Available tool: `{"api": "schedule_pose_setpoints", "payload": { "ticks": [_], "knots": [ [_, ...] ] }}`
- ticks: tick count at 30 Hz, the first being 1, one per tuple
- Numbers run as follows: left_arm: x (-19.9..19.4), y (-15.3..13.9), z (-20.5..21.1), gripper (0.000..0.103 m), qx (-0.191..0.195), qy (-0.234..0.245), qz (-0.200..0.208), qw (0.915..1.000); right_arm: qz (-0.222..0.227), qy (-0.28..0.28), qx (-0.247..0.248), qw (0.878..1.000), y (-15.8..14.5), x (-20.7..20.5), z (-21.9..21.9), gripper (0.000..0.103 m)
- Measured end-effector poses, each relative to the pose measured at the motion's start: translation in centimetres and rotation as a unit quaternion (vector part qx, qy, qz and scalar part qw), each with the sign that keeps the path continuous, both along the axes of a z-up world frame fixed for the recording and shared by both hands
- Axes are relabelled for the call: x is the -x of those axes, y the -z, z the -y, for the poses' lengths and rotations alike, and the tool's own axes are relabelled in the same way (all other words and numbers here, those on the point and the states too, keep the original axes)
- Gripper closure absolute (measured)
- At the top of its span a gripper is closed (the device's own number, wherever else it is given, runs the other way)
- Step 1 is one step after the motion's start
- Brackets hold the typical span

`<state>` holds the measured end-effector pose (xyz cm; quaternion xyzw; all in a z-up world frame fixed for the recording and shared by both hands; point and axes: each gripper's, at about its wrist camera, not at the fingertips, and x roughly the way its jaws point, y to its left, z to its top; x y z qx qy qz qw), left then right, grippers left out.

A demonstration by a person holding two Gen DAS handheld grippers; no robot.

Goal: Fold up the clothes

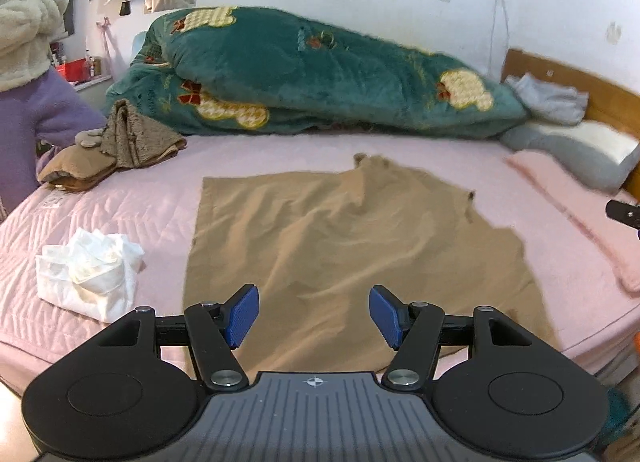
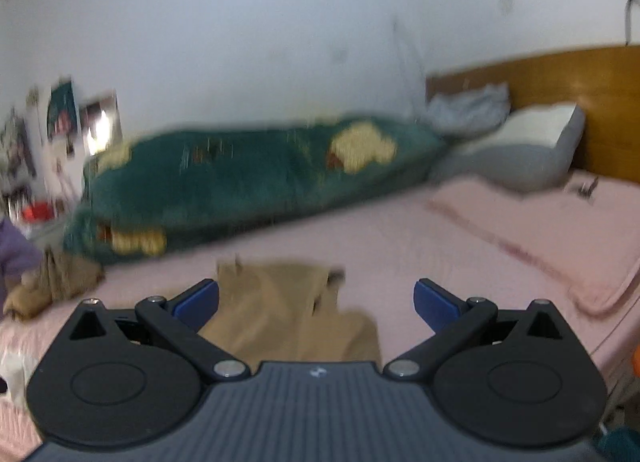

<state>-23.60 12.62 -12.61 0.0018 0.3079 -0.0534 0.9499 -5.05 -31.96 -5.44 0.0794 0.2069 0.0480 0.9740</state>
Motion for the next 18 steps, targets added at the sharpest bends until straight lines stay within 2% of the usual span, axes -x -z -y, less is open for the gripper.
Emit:
{"api": "schedule_pose_setpoints", "payload": {
  "ticks": [3, 6, 12, 18],
  "knots": [
    [-1.1, 2.4, -1.2, 0.04, -0.012, -0.016, -0.031, 0.9993, -0.067, -0.026, 0.008, 0.997, 1.6, -2.0, -1.0, 0.0],
    [-1.7, 5.7, -2.7, 0.04, -0.007, -0.022, -0.073, 0.9971, -0.125, -0.052, 0.027, 0.99, 3.8, -3.1, -1.9, 0.0],
    [-2.8, 11.2, -4.8, 0.04, -0.001, -0.026, -0.131, 0.991, -0.181, -0.079, 0.072, 0.978, 7.8, -2.9, -2.8, 0.0],
    [-4.5, 14.2, -4.8, 0.04, -0.002, -0.026, -0.16, 0.9868, -0.224, -0.071, 0.081, 0.969, 10.5, -2.9, -3.6, 0.0]
  ]
}}
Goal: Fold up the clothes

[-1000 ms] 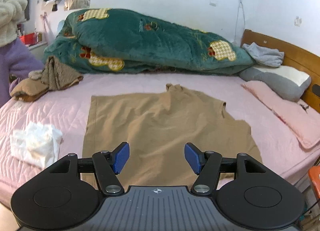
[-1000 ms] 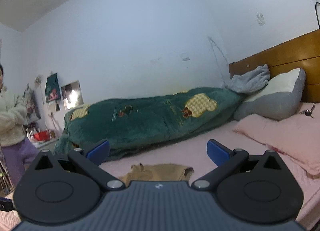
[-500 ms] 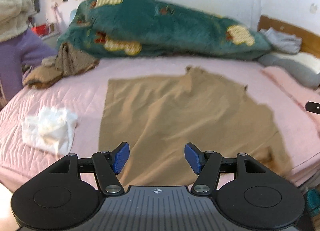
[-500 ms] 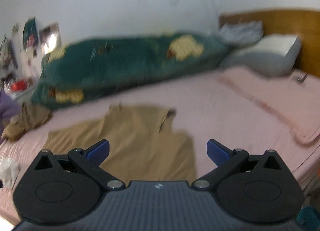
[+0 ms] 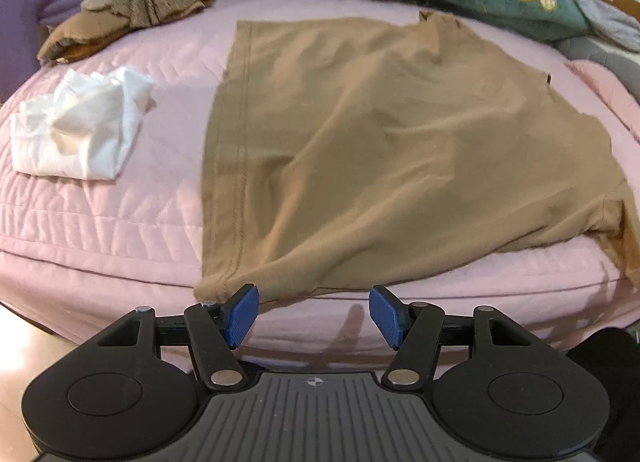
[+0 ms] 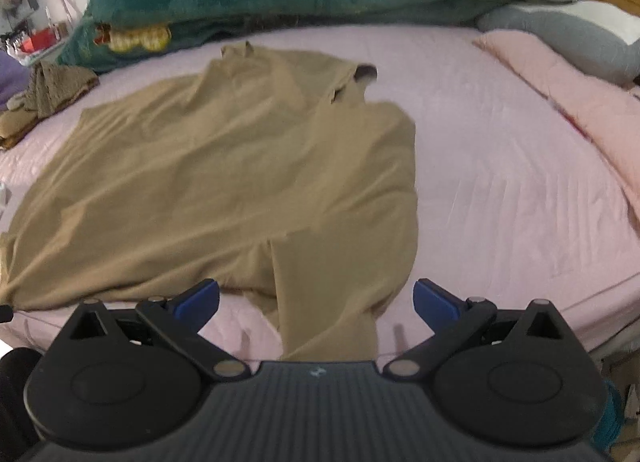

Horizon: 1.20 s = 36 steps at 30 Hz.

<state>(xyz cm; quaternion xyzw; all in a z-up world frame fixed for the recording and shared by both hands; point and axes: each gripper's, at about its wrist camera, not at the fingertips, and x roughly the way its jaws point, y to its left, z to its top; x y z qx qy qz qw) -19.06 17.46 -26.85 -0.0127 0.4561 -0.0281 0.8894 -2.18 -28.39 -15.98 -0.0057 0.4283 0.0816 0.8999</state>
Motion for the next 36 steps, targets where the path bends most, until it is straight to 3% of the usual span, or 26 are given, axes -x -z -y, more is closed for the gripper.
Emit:
{"api": "schedule_pose_setpoints", "payload": {
  "ticks": [5, 8, 13, 20, 23, 25, 26, 28, 29, 30, 31, 33, 36],
  "knots": [
    [-1.0, 1.0, 0.3, 0.04, -0.008, 0.004, 0.0, 1.0, -0.029, 0.016, 0.001, 0.999, 1.8, -0.7, -0.5, 0.0],
    [-1.6, 1.3, 0.7, 0.027, -0.01, 0.015, 0.01, 0.9998, -0.039, 0.014, 0.01, 0.999, 2.5, -1.3, -0.7, 0.0],
    [-2.3, 1.6, 1.9, 0.022, -0.031, 0.03, 0.024, 0.9988, -0.049, 0.024, 0.015, 0.998, 3.9, -2.3, -0.6, 0.0],
    [-2.7, 1.7, 1.9, 0.022, -0.038, 0.033, 0.031, 0.9982, -0.055, -0.001, 0.03, 0.998, 5.5, -2.8, -1.5, 0.0],
    [-2.8, 1.8, 1.9, 0.026, -0.034, 0.035, 0.04, 0.998, -0.046, -0.016, 0.035, 0.998, 5.9, -2.6, -1.7, 0.0],
    [-2.8, 1.8, 1.8, 0.037, -0.029, 0.035, 0.046, 0.9979, -0.028, -0.027, 0.013, 0.999, 5.7, -2.6, -1.1, 0.004],
    [-2.8, 1.8, 1.8, 0.04, -0.029, 0.035, 0.048, 0.9978, -0.021, -0.03, 0.009, 0.999, 5.6, -2.6, -0.9, 0.011],
    [-2.9, 1.6, 1.7, 0.057, -0.027, 0.033, 0.05, 0.9978, -0.01, -0.034, 0.011, 0.999, 5.3, -2.6, -0.5, 0.031],
    [-3.0, 1.5, 1.6, 0.061, -0.026, 0.03, 0.049, 0.998, -0.008, -0.036, 0.006, 0.999, 5.0, -2.7, -0.3, 0.049],
    [-3.1, 1.4, 1.6, 0.07, -0.025, 0.028, 0.048, 0.9982, -0.007, -0.039, -0.002, 0.999, 4.8, -2.8, -0.1, 0.077],
    [-3.2, 1.2, 1.4, 0.079, -0.023, 0.027, 0.046, 0.9983, -0.008, -0.047, -0.01, 0.999, 4.6, -3.0, -0.1, 0.086],
    [-3.4, 0.7, 1.2, 0.09, -0.017, 0.026, 0.047, 0.9984, -0.01, -0.065, -0.02, 0.998, 4.2, -3.1, -0.2, 0.092],
    [-3.3, -1.0, 1.0, 0.094, -0.014, 0.029, 0.063, 0.9975, -0.007, -0.076, -0.031, 0.997, 2.8, -3.2, -0.4, 0.092]
  ]
}}
